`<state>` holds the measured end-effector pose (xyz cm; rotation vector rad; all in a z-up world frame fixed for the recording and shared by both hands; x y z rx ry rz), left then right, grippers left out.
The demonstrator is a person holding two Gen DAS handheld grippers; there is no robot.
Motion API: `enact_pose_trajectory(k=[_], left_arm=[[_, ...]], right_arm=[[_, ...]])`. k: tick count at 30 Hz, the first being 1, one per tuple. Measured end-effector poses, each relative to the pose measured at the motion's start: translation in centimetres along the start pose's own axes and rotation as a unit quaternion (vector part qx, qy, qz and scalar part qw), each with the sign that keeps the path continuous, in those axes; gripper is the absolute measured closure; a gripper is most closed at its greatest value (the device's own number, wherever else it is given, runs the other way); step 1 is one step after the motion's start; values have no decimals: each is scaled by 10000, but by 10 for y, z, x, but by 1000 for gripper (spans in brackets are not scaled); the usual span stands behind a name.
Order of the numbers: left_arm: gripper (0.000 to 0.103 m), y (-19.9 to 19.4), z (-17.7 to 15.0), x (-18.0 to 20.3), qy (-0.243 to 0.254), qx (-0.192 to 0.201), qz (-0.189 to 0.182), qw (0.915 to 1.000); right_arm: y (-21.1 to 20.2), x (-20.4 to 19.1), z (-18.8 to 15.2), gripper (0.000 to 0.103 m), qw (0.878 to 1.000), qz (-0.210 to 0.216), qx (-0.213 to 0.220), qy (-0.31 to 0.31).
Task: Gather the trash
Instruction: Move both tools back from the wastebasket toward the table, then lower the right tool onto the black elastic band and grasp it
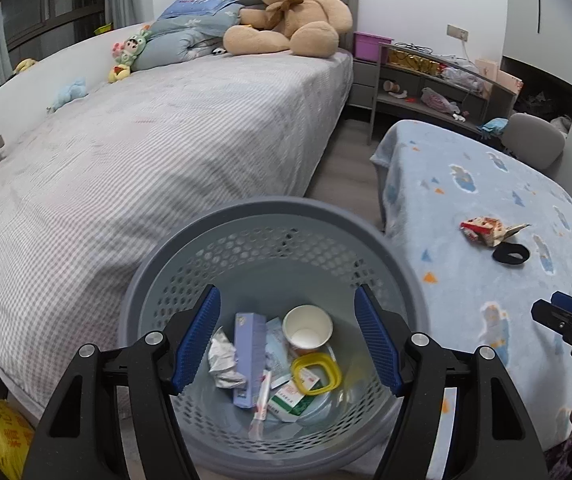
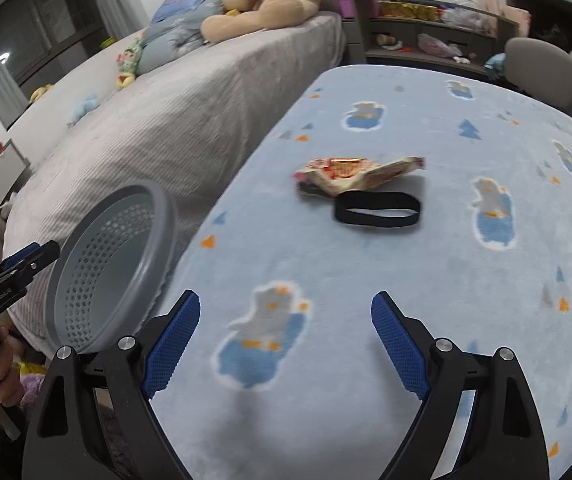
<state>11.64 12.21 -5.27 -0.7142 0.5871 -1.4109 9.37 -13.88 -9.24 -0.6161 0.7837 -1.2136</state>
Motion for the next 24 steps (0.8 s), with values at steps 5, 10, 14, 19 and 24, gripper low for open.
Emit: enact_pose_trajectory(k=[5, 10, 14, 19, 24], left_arm=[[34, 1, 12, 38, 79, 92, -303, 9995], [34, 9, 24, 75, 236, 165, -492, 9984], [34, 17, 26, 97, 346, 174, -563, 9977], [34, 28, 22, 108, 464, 100, -523, 9975], [34, 38, 20, 110, 467, 23, -506, 9976]], right_arm=[[2, 25, 5, 16, 9997, -170, 47, 169], [11, 48, 12, 16, 9990, -277, 44, 344], [26, 58, 18, 15, 9984, -294, -28, 485], [45, 60, 25, 10, 9981, -330, -76, 508], [63, 61, 32, 9, 9974, -477, -159, 514]])
Point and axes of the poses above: each gripper's, at about its wrist camera, not at the fingertips, and y roughly the way its jaws point, x to its right, z to its top, the point moved 7 cm from there along y, roughly the way its jaws point, and after that the axes turned 6 degrees about -y, right-handed, at the moved point
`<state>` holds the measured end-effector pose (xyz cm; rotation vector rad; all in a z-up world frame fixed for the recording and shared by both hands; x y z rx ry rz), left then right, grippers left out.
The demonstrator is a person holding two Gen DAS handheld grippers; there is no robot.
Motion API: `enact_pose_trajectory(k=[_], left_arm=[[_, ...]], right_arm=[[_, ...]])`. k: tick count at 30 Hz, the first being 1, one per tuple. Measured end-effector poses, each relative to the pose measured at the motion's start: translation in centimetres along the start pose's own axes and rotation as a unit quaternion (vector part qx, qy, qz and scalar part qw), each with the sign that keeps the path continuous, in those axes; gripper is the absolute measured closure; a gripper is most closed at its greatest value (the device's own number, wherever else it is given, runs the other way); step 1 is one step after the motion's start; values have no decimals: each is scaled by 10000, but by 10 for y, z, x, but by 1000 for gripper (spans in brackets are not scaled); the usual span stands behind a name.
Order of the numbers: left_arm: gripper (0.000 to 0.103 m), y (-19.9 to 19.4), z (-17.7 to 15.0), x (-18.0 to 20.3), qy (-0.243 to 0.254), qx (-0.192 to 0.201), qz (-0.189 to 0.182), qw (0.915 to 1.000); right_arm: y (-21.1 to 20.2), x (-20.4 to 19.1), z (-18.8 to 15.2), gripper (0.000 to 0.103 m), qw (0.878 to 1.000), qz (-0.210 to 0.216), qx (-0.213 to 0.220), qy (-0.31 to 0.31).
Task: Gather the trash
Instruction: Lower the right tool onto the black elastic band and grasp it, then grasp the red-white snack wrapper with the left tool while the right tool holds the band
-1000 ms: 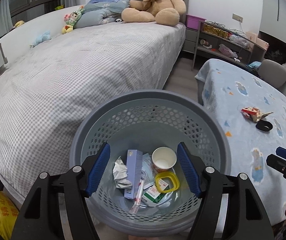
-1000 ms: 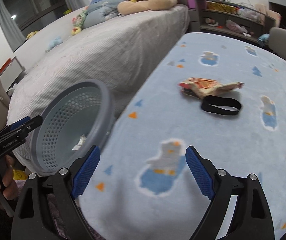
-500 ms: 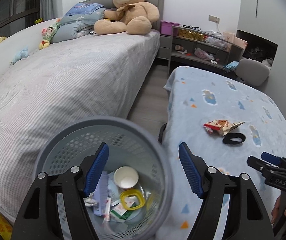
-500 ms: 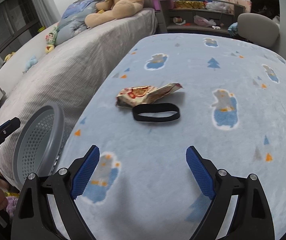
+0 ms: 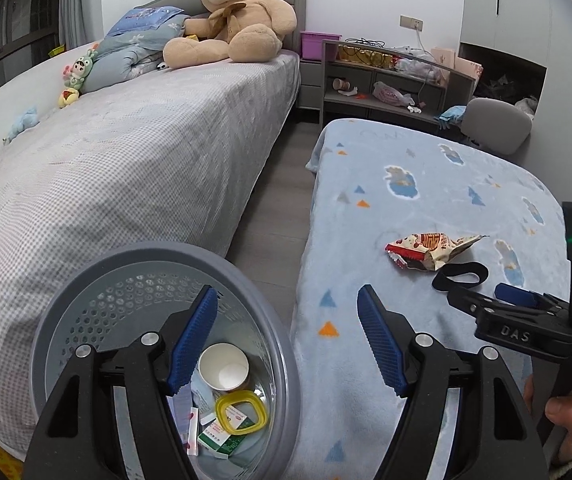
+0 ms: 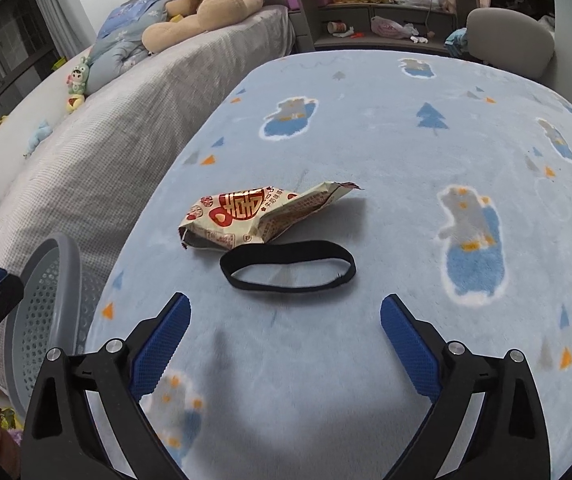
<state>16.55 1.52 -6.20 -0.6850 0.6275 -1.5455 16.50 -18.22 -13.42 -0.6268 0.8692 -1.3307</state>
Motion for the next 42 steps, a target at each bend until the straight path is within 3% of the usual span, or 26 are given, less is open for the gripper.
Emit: enact_pose_trajectory(k=[12, 18, 23, 25, 30, 42], left_arm=[[34, 9, -6, 6, 24, -129, -101, 9999], [34, 10, -8, 7, 30, -173, -148, 9997], [34, 9, -11, 12, 115, -195, -246, 9994], [34, 9, -11, 15, 152, -214, -289, 9992], [34, 10, -13, 25, 279, -294, -415, 9983], [34, 25, -5, 74, 796, -551, -862, 9916]], right_arm=[[17, -2, 10, 10, 9979, -618, -15, -194], [12, -4, 9, 40, 9974, -605, 68, -380], [4, -3, 4, 72, 9987, -358, 67, -364], [0, -3, 1, 77, 9991, -250, 67, -347], [-15, -1, -6, 81, 9993, -66, 132, -332], [-51, 28, -29, 81, 9996, 183, 187, -41]])
Point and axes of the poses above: each gripper's, at about its wrist camera, not at the fingertips, and y roughly the way its jaws point, x to its right, z to its top, the point moved 7 cm from there along y, roughly the way its jaws point, and after that the axes turned 6 degrees about -y, right-handed, at the moved point
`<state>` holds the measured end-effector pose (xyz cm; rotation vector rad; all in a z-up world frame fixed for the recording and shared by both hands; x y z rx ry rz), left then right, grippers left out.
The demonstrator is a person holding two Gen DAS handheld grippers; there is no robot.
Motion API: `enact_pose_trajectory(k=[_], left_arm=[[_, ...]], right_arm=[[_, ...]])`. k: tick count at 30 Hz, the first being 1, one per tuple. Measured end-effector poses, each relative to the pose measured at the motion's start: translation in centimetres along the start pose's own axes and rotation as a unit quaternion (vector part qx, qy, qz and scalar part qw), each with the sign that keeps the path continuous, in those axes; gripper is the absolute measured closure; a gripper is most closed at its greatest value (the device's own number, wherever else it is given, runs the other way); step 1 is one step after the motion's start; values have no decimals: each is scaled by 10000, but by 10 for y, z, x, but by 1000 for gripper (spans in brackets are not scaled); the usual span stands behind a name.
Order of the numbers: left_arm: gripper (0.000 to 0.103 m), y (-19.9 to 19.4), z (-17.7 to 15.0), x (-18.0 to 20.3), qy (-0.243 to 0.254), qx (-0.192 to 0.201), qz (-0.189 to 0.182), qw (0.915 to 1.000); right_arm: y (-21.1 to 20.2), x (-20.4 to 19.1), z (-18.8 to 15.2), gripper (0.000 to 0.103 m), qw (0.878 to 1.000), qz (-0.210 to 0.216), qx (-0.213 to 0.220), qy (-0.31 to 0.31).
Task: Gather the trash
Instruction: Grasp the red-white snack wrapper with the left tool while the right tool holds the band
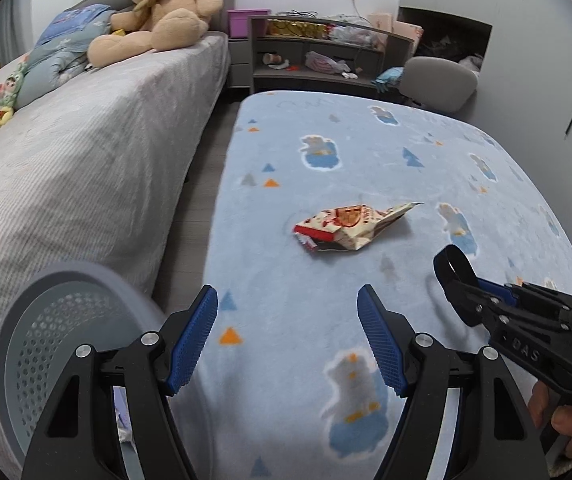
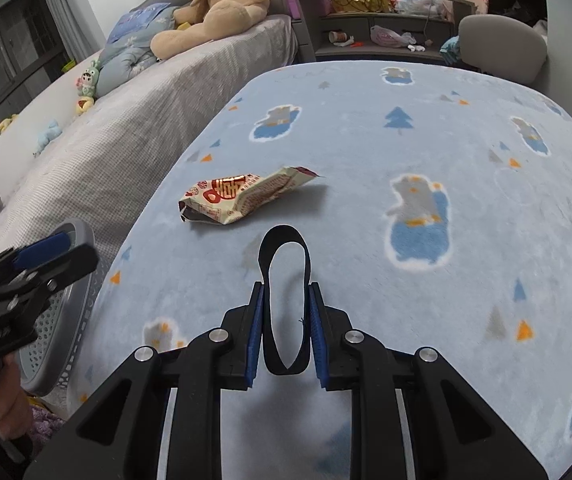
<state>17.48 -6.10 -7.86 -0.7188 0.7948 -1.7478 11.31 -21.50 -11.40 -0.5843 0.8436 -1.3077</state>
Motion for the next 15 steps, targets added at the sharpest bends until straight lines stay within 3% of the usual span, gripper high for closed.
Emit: enact_pose_trajectory(k=[8, 15], left_arm=[[34, 31, 30, 33, 644, -61, -65, 9979], [34, 63, 61, 32, 499, -66, 103, 9987]], right_arm=[[-13, 22, -9, 81, 9997, 110, 69, 228], [-18, 35, -11, 81, 9989, 254, 156, 365]])
Point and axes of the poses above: each gripper's, at about its wrist camera, not at the fingertips, and y roughly the way its jaws point, x to its right, z to its top, the point moved 7 cm from there along y, roughly the way its jaws point, and after that the axes turned 6 degrees about -y, right-handed, at the moved point
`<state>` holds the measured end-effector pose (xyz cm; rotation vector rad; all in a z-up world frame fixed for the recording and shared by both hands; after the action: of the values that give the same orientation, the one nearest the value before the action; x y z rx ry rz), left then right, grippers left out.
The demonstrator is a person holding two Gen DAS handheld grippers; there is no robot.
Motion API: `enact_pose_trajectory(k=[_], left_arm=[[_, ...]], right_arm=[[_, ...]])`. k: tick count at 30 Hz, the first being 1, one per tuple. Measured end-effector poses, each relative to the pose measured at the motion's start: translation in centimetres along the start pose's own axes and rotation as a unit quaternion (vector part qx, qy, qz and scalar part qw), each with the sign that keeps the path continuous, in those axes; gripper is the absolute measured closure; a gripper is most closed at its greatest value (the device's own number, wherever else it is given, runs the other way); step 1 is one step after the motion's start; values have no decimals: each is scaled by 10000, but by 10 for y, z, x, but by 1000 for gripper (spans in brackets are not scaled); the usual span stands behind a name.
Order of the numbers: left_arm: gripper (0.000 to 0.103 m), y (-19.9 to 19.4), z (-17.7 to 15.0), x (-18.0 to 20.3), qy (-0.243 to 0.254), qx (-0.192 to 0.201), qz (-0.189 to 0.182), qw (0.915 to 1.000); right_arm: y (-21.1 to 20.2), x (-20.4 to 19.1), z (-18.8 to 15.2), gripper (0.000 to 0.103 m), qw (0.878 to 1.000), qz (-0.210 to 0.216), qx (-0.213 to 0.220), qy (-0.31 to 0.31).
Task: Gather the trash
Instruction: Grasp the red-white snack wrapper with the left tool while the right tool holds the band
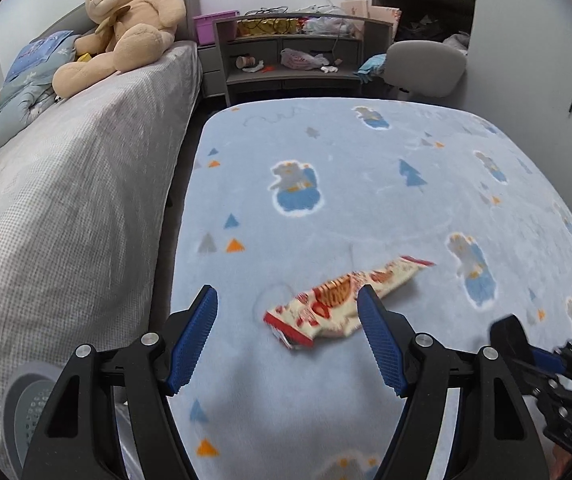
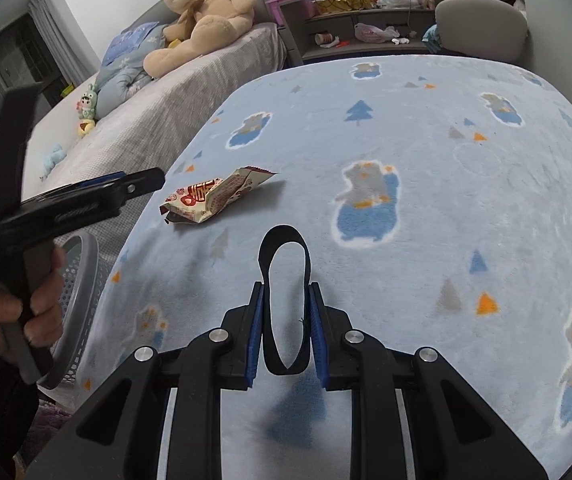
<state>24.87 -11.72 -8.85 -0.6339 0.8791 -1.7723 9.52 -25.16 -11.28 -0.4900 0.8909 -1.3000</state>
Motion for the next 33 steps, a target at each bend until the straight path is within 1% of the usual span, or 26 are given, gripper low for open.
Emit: enact_pose_trajectory(k=[5, 8, 9, 12, 14, 16, 18, 21, 23, 24, 26, 30, 33], left_arm=[[34, 27, 10, -16, -173, -179, 290, 9993], [34, 32, 12, -21, -276, -188, 147, 9993], [34, 31, 11, -21, -225, -164, 106, 9996], [34, 26, 10, -13, 148, -120, -67, 9998], [34, 25, 10, -5, 493, -207, -265, 9982], [34, 26, 9, 3, 808, -335, -383, 9954], [34, 26, 9, 10, 1175, -333, -381, 9918], [34, 28, 7, 21, 1534, -421, -616, 9853], [34, 29, 5, 30, 1783, -477, -798, 9796], [34, 29, 3, 35, 1942, -518, -912, 9753], [34, 32, -3, 45, 2251, -631, -1026, 9669], [34, 44, -12, 51, 2563, -818, -984, 9581], [34, 52, -13, 50, 2598, -898, -936, 9569]], right_arm=[[-2, 9, -1, 81, 9999, 102, 23, 106], [-4, 16, -1, 81, 9997, 143, 61, 193], [-4, 18, 0, 81, 9996, 154, 74, 218], [-6, 24, 0, 81, 9994, 194, 112, 279], [-7, 26, 0, 81, 9992, 227, 128, 318], [-7, 28, 0, 81, 9989, 262, 139, 349], [-7, 30, 0, 81, 9988, 291, 151, 375], [-9, 32, 1, 81, 9985, 316, 177, 405], [-10, 34, 2, 81, 9984, 325, 199, 428], [-11, 35, 2, 81, 9983, 327, 212, 442], [-13, 37, 3, 80, 9980, 335, 238, 471], [-14, 39, 3, 80, 9978, 361, 250, 505], [-14, 40, 4, 80, 9977, 368, 251, 510]])
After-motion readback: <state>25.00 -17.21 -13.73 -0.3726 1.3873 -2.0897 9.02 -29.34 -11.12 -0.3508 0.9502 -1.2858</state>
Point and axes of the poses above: each gripper's, at about its wrist camera, not at the fingertips, and y roughly the way its jaws point, x to its right, z to its top, the point moved 7 cm from there along y, roughly the way its jaws point, and after that the axes turned 6 degrees about -y, right-handed, at the moved point
